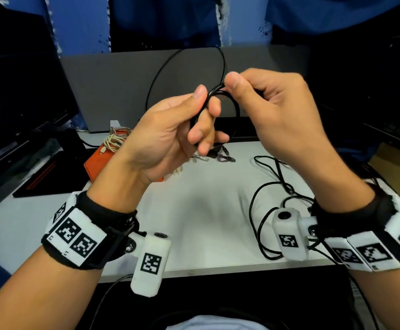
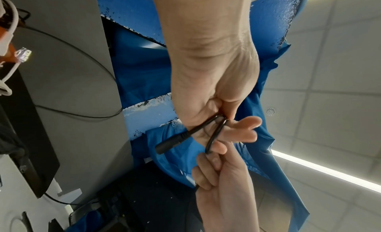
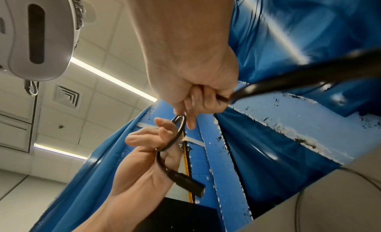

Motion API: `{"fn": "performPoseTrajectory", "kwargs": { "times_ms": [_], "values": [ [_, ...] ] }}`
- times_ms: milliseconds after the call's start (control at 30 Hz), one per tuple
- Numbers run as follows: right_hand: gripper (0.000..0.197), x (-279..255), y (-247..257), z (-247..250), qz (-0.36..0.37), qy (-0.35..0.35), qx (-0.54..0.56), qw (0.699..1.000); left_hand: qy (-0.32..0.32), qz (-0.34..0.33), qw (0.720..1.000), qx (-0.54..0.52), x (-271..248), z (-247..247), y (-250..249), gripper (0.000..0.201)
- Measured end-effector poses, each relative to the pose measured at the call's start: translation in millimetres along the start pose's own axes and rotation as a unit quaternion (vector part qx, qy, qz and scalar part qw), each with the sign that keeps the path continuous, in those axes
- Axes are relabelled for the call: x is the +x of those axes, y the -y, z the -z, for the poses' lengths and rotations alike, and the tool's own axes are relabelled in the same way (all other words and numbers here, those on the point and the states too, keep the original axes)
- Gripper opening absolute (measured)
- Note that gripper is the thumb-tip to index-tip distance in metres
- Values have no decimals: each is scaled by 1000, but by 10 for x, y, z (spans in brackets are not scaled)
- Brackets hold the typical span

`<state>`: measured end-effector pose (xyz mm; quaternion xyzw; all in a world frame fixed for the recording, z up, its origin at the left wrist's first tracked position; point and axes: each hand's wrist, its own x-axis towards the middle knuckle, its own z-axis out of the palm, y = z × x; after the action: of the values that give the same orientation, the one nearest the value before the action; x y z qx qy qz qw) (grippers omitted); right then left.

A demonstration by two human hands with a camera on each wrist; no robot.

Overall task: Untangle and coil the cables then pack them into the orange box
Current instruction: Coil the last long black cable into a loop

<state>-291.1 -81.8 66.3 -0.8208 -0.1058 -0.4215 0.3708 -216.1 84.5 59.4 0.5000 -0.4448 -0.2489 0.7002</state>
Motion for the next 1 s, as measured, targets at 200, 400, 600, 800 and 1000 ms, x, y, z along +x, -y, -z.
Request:
{"fn": "performPoseTrajectory", "kwargs": {
  "times_ms": [200,400,600,800,1000],
  "values": [
    [32,-51,-18,-153,-100,113,37,988,13,-13,994,-105,21,36,37,38],
    [38,-56,-38,-129,-177,135,202,954,20,-5,992,-125,5,12,6,35],
    [41,-11,-93,-159,-103,102,96,985,73,-4,991,-108,-12,-74,10,53],
    [37,-22,-74,-168,-149,135,171,965,76,-54,980,-179,-1,7,-51,47],
    [34,-118,-217,-292,-68,310,-40,947,-140,-175,970,-97,69,232,-116,44]
  ]
}}
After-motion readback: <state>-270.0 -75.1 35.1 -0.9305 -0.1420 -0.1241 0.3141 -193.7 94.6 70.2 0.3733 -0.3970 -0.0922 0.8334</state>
